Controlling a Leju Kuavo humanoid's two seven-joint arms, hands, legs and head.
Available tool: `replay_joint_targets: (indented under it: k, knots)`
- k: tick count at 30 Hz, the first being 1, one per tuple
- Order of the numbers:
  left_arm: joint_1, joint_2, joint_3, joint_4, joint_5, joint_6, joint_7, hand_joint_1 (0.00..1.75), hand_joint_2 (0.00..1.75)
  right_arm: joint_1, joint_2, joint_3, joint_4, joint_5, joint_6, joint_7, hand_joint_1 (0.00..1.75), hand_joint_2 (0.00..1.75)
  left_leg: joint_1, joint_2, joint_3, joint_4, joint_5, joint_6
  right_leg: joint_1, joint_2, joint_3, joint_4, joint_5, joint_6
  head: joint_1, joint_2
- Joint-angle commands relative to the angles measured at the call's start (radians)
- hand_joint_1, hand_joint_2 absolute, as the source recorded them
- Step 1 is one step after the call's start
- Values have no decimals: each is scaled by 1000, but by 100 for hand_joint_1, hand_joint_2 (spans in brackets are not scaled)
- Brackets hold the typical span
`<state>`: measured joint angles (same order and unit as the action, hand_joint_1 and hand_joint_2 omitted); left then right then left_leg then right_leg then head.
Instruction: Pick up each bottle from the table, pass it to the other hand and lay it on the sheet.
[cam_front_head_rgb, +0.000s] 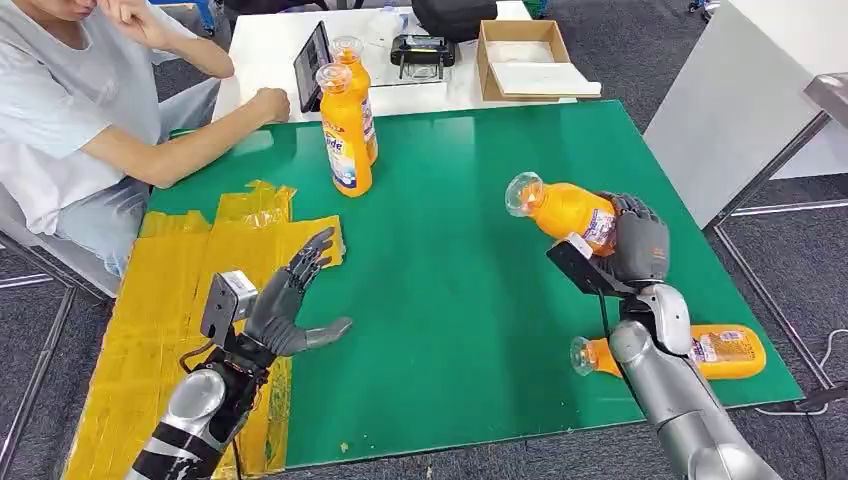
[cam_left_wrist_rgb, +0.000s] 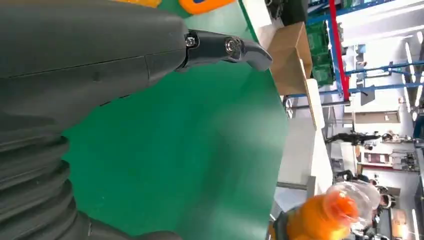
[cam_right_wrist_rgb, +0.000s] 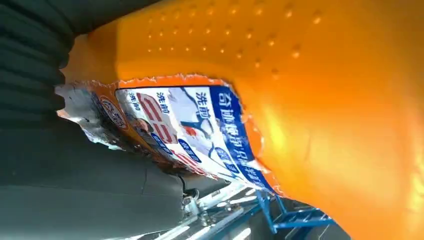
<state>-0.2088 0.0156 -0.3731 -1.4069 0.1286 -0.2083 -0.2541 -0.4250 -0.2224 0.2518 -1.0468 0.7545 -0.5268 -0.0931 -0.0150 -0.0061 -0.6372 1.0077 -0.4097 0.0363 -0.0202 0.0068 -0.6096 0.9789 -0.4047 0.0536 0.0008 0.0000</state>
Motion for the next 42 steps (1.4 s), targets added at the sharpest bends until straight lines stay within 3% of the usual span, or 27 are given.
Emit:
replay_joint_targets:
  k: [1, 5, 8, 9, 10, 13, 30, 38, 42]
  knots:
    - [-24, 8, -61, 6, -18, -5, 12, 0, 175, 78, 89, -81, -171, -16, -56, -55, 175, 175, 2, 0, 3, 0, -1, -3, 2, -1, 3, 0, -1, -3, 0, 0]
    - [-25, 7, -75, 3, -26, -5, 16, 0, 175, 104, 109, -75, -222, 54, -114, -48, 175, 175, 1, 0, 3, 0, -2, -3, 1, 0, 3, 0, -1, -2, 0, 0]
    - [-29, 11, -82, -1, -27, -6, 16, 0, 175, 123, 131, -67, -270, -76, -83, -117, 175, 175, 2, 1, 4, 1, -2, -3, 2, 0, 3, 0, -2, -3, 0, 0]
    - [-29, 13, -83, -7, -27, -6, 14, 0, 175, 130, 137, -57, -289, -160, -29, -140, 175, 175, 1, 1, 2, 0, -1, -2, 1, 0, 1, 0, -1, -2, 0, 0]
    - [-37, 19, -93, -15, -30, -20, -13, 0, 175, 148, 151, -43, -312, -472, 254, -186, 175, 175, 2, 1, 3, 1, -2, -3, 2, 0, 3, 1, -1, -3, 0, 0]
    - [-45, 18, -102, -33, -28, -23, -14, 0, 175, 138, 169, 20, -262, -634, 372, -188, 175, 175, 2, 1, 1, 0, -1, -2, 2, 0, 1, 0, 0, -2, 0, 0]
    - [-47, 12, -102, -66, -14, -23, -30, 0, 175, 87, 192, 169, -194, -571, 381, -182, 175, 175, 2, 3, 3, 1, -2, -3, 2, 2, 2, 0, -1, -3, 0, 0]
    - [-47, 12, -102, -66, -14, -23, -30, 0, 175, 87, 192, 169, -194, -571, 381, -182, 175, 175, 3, 2, 5, 2, -3, -4, 3, 1, 5, 0, -2, -4, 0, 0]
    - [-47, 12, -102, -66, -14, -23, -30, 0, 175, 87, 192, 169, -194, -571, 381, -182, 175, 175, 1, 1, 0, 0, 0, -2, 1, 0, 0, 0, 0, -1, 0, 0]
